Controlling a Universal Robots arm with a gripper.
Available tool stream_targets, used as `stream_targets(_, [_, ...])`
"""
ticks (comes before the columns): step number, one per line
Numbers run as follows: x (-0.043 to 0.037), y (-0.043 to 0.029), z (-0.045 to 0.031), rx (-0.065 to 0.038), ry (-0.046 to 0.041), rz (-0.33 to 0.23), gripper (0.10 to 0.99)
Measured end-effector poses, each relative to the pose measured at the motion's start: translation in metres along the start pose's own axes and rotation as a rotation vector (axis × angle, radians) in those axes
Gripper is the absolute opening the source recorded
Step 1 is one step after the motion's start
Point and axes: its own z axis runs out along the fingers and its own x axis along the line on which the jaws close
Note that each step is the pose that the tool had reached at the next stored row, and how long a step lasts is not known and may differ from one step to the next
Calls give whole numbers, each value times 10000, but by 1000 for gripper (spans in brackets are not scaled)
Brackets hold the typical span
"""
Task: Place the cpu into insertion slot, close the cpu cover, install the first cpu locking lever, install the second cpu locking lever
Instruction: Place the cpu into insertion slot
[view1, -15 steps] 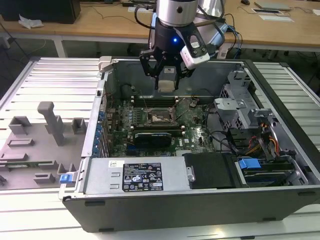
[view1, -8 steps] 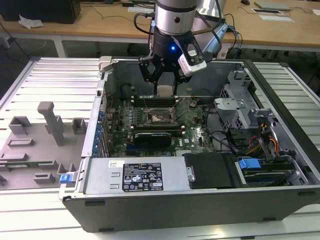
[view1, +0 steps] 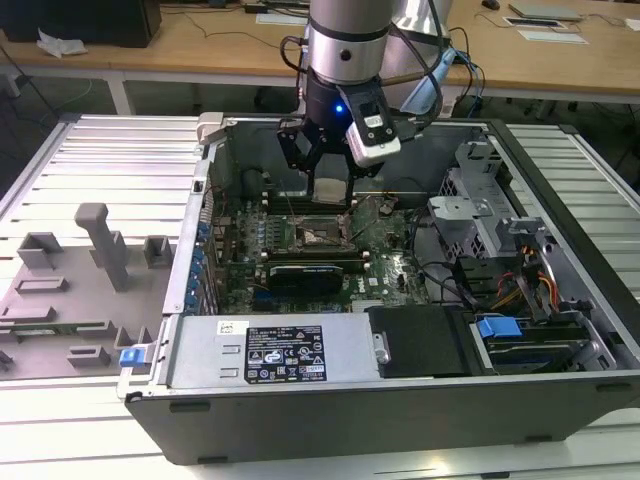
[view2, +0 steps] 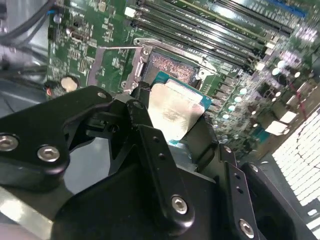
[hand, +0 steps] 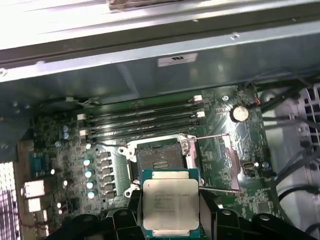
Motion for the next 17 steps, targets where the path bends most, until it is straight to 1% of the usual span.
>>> stream_targets(3, [0, -1, 11, -4, -55, 608, 541])
stream_targets(10, [0, -2, 24, -10, -161, 1789, 541])
stream_targets(11, [0, -2, 26, -11, -192, 2131, 541])
stream_targets(17, [0, -3, 36, -16, -295, 3272, 541])
